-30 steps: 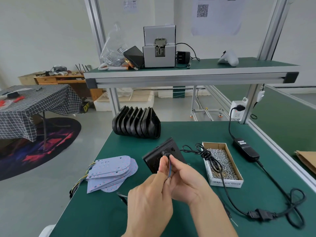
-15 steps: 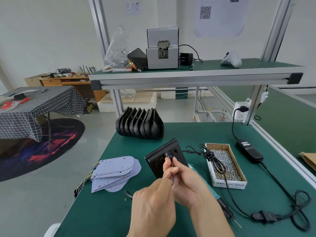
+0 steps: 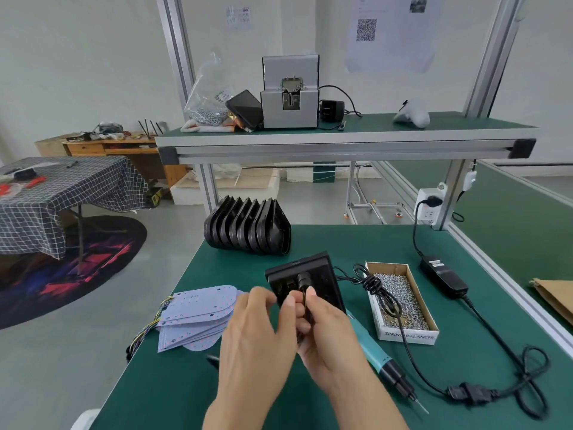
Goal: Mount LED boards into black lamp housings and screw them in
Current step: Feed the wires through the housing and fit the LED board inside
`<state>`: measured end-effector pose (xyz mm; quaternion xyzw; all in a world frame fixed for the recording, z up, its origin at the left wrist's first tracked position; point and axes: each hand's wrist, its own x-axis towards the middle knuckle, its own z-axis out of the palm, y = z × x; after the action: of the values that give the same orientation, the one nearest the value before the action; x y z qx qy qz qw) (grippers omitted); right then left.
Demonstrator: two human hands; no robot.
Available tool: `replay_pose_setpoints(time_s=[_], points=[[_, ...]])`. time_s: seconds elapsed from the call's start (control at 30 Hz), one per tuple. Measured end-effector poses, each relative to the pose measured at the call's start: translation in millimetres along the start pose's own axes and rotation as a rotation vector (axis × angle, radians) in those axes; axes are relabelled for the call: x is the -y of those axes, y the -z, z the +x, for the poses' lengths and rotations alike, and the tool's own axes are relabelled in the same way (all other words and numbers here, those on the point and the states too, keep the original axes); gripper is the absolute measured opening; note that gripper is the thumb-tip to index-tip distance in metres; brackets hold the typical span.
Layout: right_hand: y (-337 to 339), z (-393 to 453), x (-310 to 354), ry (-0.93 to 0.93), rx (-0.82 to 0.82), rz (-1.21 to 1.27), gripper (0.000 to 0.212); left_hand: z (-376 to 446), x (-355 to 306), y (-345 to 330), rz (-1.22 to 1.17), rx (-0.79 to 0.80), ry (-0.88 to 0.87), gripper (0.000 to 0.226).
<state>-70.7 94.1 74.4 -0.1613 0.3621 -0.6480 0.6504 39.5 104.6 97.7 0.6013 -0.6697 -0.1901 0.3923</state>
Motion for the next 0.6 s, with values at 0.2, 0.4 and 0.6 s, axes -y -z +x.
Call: replay_pose_setpoints(time_s=[0.2, 0.4, 0.6], points=[[-1, -13, -18, 0.410, -0.034, -0.738, 0.030, 33, -12, -12, -0.165, 0.158, 0.136, 0.033], [13, -33, -2, 0.542, 0.076, -1.300, 0.022, 35, 2, -18, -0.334, 0.247, 0.179, 0.024], [45, -44, 38, 1.112, -0.212, -0.979, 0.022, 34, 2, -10, -0.360, 0.282, 0.030, 0.013]])
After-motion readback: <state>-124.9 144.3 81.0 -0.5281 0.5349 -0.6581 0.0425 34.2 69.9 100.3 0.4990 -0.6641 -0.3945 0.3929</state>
